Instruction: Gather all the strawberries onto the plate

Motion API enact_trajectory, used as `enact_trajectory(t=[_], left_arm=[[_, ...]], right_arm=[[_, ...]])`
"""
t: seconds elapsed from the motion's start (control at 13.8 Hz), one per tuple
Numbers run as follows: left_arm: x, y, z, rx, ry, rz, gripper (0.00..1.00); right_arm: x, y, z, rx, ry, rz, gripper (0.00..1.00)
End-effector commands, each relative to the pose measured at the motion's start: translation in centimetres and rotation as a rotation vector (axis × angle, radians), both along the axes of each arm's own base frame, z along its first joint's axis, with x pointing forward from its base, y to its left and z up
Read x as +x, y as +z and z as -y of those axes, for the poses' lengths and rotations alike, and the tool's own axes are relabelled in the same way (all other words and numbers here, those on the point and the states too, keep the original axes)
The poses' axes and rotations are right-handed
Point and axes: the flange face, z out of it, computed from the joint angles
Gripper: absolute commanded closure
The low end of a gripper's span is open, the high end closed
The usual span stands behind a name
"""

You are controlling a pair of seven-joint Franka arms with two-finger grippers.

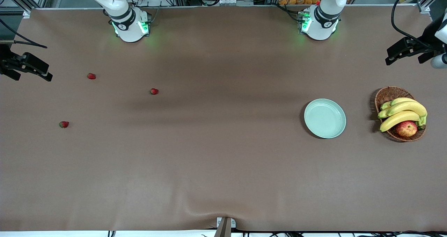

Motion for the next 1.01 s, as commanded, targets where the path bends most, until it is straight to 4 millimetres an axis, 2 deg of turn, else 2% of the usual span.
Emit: enact_trajectory(t=[0.0,0.43,0.51,0.58,0.79,0.87,0.94], left_arm=[[0.0,0.6,0.0,-0.007,-0.007,0.003,0.00],[0.6,1.0,0.1,-0.006,-0.004,0.007,0.00],[0.8,0.4,0.1,-0.007,-0.005,-0.015,0.00],[0.8,0.3,0.5,-0.006,-0.013,-0.019,0.00],[0.6,0.2,0.5,-0.006,-0.022,-0.027,0.00],[0.3,0.0,0.6,-0.006,-0.042,-0.049,0.00],[0.3,0.0,0.7,-0.008,-0.044,-0.049,0.00]], right_arm=[[-0.2,0.2,-0.1,0.010,-0.013,0.002,0.00],[-0.1,0.2,0.0,0.010,-0.015,0.005,0.00],[0.0,0.1,0.0,0.010,-0.015,0.003,0.00],[0.4,-0.8,0.1,0.010,-0.016,-0.018,0.00],[0.7,-1.3,0.6,0.008,-0.019,-0.024,0.00],[1.1,-2.3,1.4,0.006,-0.033,-0.047,0.00],[1.7,-3.2,3.5,0.008,-0.067,-0.050,0.00]])
